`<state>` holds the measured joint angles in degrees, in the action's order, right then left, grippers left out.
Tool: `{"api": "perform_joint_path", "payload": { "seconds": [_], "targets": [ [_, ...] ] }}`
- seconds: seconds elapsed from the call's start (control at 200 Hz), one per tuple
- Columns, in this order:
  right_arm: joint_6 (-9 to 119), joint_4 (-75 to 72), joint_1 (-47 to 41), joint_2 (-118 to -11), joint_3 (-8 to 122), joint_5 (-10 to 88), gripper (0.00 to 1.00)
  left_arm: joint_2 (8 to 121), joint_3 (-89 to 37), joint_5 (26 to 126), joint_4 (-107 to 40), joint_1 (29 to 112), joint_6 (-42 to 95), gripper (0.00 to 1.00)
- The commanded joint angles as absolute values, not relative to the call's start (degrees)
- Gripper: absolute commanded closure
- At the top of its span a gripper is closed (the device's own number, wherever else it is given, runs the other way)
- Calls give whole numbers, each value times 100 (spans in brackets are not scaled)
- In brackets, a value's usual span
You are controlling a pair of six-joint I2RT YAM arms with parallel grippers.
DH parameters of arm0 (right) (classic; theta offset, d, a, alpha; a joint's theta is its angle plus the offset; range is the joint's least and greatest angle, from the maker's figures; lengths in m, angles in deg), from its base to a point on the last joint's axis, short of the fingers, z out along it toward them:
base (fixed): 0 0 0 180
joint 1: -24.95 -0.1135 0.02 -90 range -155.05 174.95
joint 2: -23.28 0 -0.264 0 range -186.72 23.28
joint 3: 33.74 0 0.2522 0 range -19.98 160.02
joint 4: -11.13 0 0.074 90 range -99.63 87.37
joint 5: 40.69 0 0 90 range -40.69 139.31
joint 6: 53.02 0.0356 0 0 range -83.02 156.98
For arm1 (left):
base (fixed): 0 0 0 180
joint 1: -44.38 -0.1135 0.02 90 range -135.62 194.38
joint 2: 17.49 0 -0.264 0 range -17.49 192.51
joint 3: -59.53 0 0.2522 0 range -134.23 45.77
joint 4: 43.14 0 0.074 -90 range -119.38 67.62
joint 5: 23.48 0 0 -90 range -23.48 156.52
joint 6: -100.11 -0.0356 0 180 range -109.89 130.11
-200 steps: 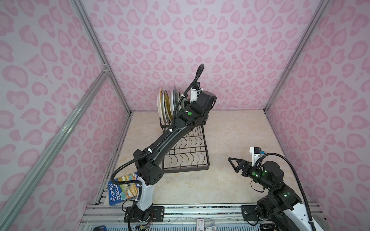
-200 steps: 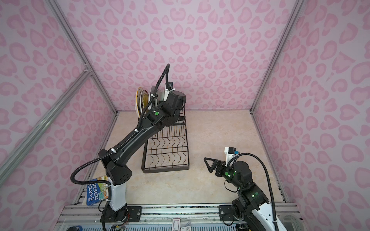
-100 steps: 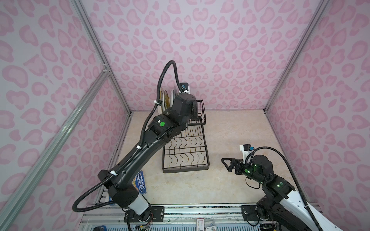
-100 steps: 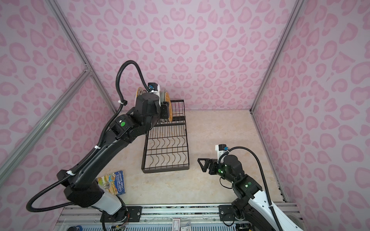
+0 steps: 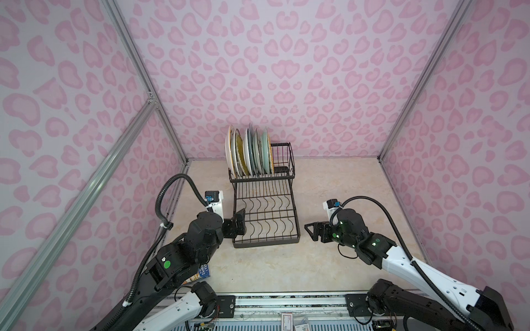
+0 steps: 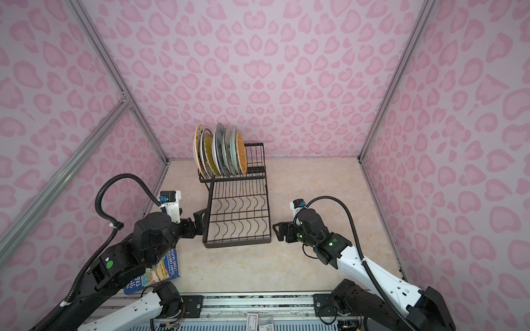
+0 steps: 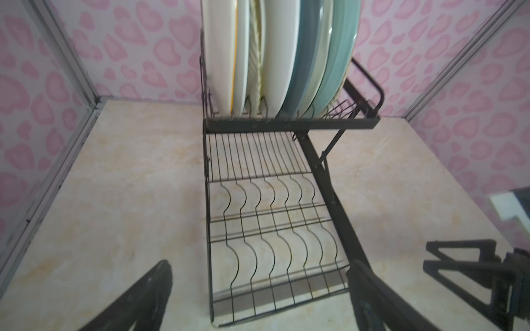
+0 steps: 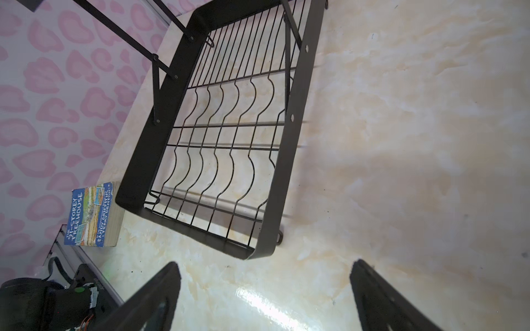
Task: Load the plates into the dish rack
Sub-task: 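Withdraw the left gripper from the rack while the right gripper moves toward the rack, then grip both sides of the rack's lower tier with both grippers and pull it nearer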
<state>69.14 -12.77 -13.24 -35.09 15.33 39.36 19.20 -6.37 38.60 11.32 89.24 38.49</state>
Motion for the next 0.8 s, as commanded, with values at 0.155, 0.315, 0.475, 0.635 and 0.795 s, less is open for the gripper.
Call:
{"api": "perform_joint_path", "payload": {
  "seconds": [0.155, 0.315, 0.475, 0.635, 0.795],
  "targets": [
    [6629, -757, -1414, -4775, 2106, 4069, 15, 2049, 585, 4634, 1065, 8444, 4834, 2],
    [6600, -703, -1425, -5491, 2446, 4101, 22, 2883, 699, 5315, 395, 7499, 4739, 2],
    [6498, -873, -1416, -6116, 2859, 4298, 27, 3644, 772, 5723, -298, 6853, 4688, 15],
    [6413, -1288, -1412, -6803, 3411, 4160, 44, 4390, 738, 5746, -712, 6594, 4564, 30],
    [6505, -1187, -1412, -7132, 3447, 4124, 58, 4891, 597, 5737, -913, 6469, 4410, 48]
  ]
}}
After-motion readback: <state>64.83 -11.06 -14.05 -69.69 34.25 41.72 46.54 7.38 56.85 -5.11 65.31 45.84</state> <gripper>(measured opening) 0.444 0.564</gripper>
